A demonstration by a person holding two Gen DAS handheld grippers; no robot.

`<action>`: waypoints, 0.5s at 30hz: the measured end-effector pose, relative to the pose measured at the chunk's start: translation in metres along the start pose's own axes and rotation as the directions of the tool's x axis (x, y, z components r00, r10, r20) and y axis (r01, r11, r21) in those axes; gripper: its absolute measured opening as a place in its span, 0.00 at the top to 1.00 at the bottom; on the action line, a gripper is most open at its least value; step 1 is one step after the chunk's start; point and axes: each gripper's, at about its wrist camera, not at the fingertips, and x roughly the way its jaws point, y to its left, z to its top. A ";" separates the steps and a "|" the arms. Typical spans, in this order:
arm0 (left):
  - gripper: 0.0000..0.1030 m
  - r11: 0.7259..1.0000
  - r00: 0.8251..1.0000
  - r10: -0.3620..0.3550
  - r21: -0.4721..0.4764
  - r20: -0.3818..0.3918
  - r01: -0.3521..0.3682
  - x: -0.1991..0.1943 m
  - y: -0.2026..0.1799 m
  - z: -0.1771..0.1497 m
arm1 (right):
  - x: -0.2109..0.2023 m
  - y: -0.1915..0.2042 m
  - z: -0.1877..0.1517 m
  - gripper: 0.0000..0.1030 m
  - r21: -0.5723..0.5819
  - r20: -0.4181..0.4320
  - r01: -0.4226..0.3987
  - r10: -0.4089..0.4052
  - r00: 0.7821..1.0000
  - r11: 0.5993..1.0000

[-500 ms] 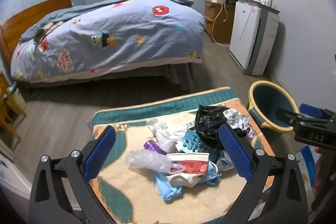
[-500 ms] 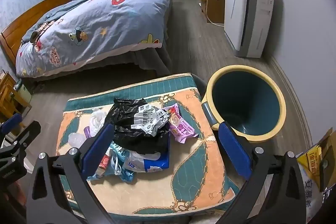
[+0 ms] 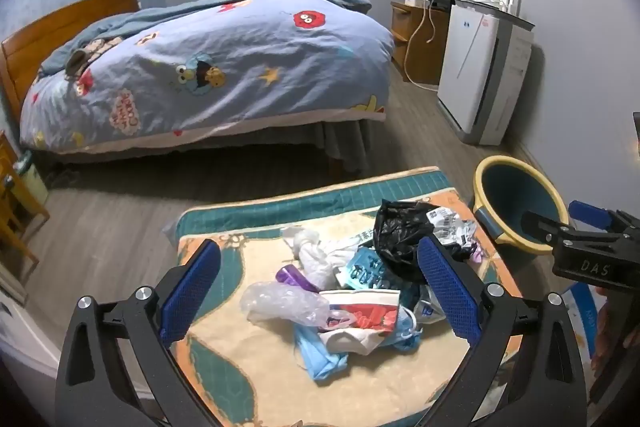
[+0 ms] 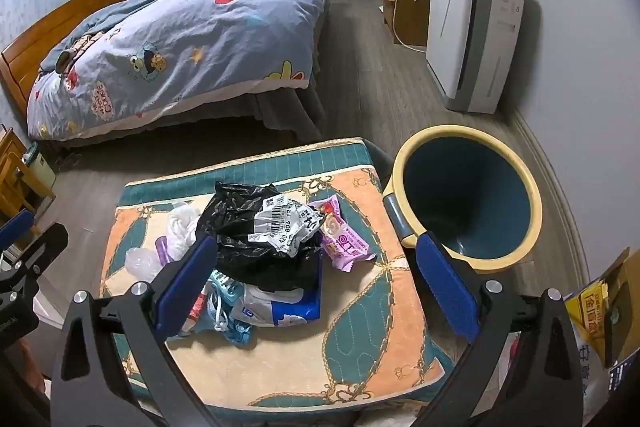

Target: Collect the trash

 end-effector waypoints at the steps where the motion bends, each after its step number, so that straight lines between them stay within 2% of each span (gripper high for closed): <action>1: 0.05 1.000 1.000 0.001 0.001 0.000 -0.001 0.000 0.000 0.000 | 0.001 0.000 -0.001 0.05 0.001 0.000 0.001 -0.001 1.000 1.000; 15: 0.05 1.000 1.000 0.001 0.001 0.000 -0.001 0.000 0.000 0.000 | 0.001 0.000 -0.001 0.05 0.000 -0.004 0.003 -0.003 1.000 1.000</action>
